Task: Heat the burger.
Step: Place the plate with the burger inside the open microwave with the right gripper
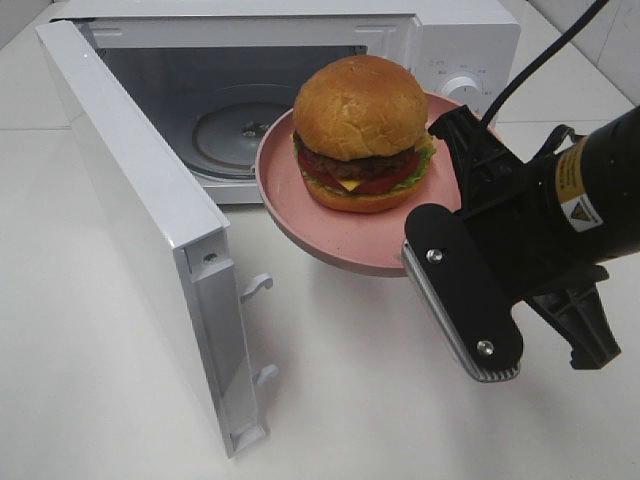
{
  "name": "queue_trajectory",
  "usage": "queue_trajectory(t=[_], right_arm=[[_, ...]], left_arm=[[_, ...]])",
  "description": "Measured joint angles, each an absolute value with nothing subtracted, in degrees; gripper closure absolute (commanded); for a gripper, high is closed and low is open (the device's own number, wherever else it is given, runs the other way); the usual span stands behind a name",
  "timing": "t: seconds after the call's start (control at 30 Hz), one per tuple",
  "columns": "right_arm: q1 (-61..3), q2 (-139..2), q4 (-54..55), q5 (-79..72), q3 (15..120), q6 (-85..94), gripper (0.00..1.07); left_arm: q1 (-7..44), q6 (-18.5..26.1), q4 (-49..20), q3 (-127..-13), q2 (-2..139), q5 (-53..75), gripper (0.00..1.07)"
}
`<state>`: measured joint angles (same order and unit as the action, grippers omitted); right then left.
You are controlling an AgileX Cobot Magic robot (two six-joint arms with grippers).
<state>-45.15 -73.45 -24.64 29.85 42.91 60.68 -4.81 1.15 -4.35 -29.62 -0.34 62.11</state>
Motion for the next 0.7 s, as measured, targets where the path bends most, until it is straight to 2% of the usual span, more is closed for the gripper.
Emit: queue_trajectory(t=[0.1, 0.17, 0.4, 0.7], right_arm=[[-44.46, -73.45, -23.84, 29.39, 42.91, 62.22, 1.06], [-41.2, -73.45, -18.22, 28.76, 42.91, 69.79, 1.06], [-37.7, -73.45, -7.28, 28.93, 42.91, 82.85, 1.05], [-37.13, -74.08, -5.96, 28.71, 42.91, 85.43, 1.05]], left_arm=[[-4.81, 1.15, -4.35, -29.62, -0.34, 62.11, 0.07], [-4.81, 1.15, -4.35, -29.62, -0.34, 62.11, 0.07], [-4.81, 1.15, -4.35, -29.62, -0.34, 62.11, 0.07], [-4.81, 1.15, -4.35, -29.62, -0.34, 62.11, 0.07]])
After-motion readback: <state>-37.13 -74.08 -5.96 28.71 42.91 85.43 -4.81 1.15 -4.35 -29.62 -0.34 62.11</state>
